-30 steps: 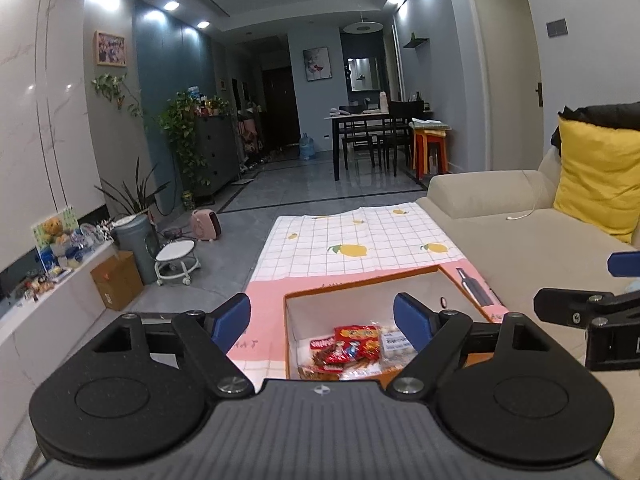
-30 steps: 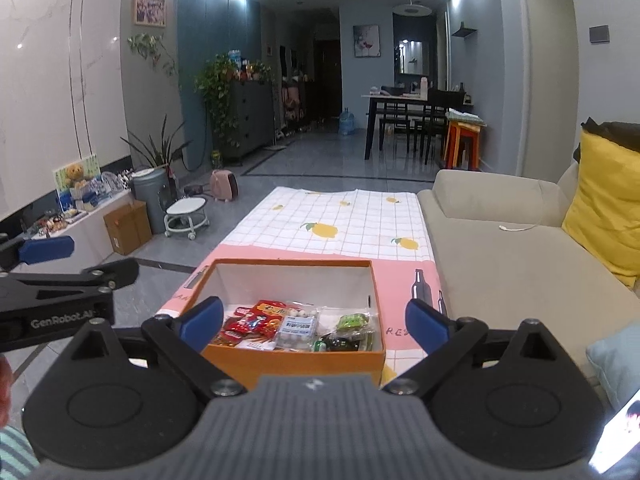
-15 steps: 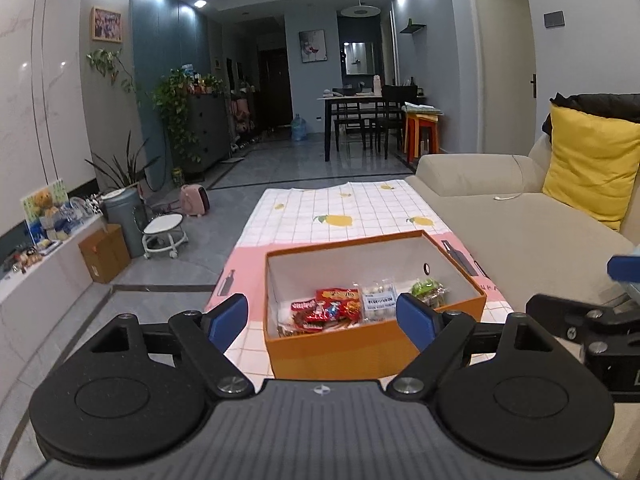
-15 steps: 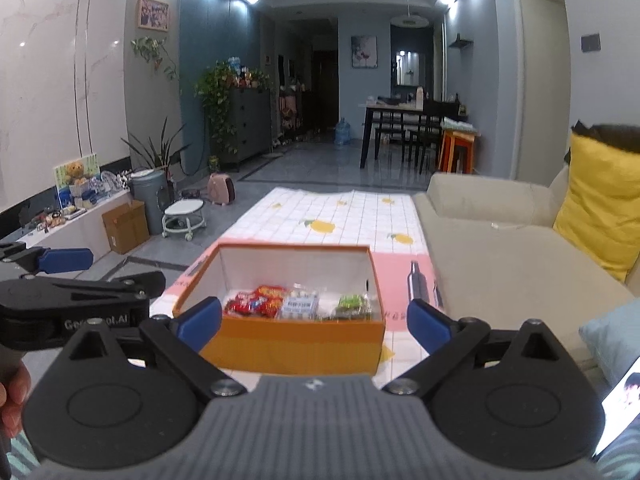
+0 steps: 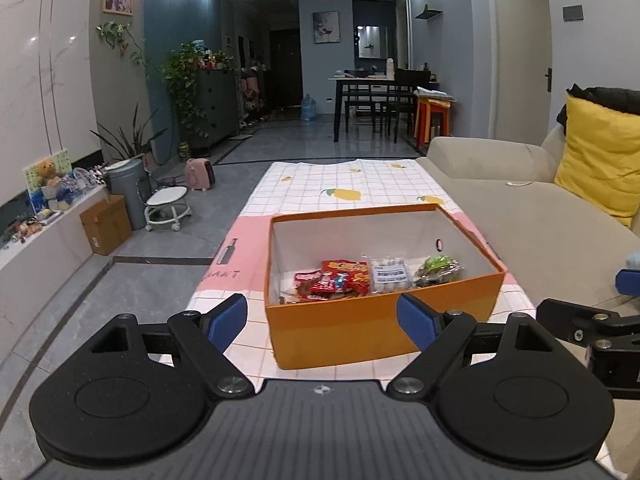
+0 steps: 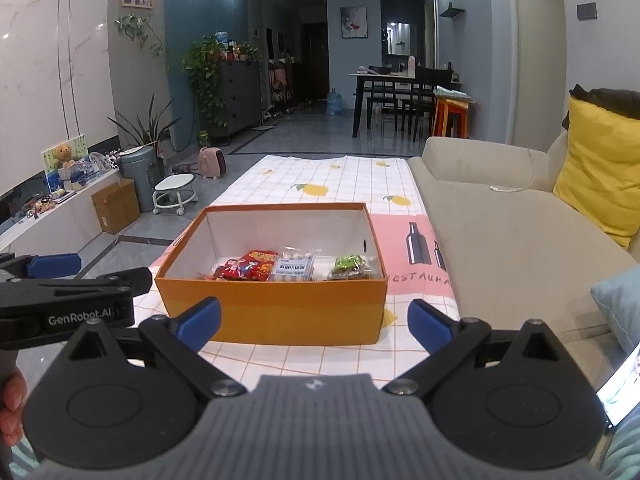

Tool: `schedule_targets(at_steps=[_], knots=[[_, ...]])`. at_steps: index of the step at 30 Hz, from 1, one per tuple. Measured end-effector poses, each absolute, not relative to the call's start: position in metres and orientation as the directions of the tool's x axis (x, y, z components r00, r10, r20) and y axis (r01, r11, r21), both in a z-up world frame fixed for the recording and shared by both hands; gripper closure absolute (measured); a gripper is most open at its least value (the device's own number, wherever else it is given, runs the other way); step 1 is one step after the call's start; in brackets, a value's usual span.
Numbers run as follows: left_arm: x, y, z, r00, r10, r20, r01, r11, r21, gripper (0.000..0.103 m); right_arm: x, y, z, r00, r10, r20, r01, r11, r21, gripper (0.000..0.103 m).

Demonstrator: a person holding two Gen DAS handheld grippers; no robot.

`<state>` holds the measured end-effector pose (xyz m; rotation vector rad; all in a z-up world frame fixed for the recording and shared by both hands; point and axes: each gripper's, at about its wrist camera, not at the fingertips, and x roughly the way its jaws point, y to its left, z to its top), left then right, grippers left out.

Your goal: Organize snacks

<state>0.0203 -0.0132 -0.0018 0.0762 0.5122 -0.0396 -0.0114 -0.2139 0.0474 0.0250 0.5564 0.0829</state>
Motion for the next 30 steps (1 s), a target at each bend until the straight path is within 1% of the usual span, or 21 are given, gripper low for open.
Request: schedule_targets(at_steps=[4,11,17,30], knots=[[0.0170,-0.0147,-0.0038,0.871,0.015,-0.490,0.035,0.995,0.092,0.003,-0.0098,-0.2126,0.0452,0.847,0.087,-0.524,-0.076,0.996,0.044,0.006],[0.0170,-0.0122,-0.0025,0.861,-0.006,-0.509,0.050,0.996,0.073,0.003,-0.0116,-0.2088,0.0461,0.849,0.094,-0.520,-0.087,0.995,0.039,0.006],[0.0198,-0.0096,-0.0045,0.837,-0.007,-0.547,0.048,0.997,0.061,0.003,-0.0096,-0.2085,0.0456,0.847,0.103,-0.522,-0.098,0.994,0.037,0.006],[0.0222,-0.0111,-0.0063,0.817,0.013,-0.577,0.039,0.996,0.077,0.003,-0.0047,-0.2056,0.0422,0.836,0.110,-0.537,-0.105,0.994,0.040,0.006]])
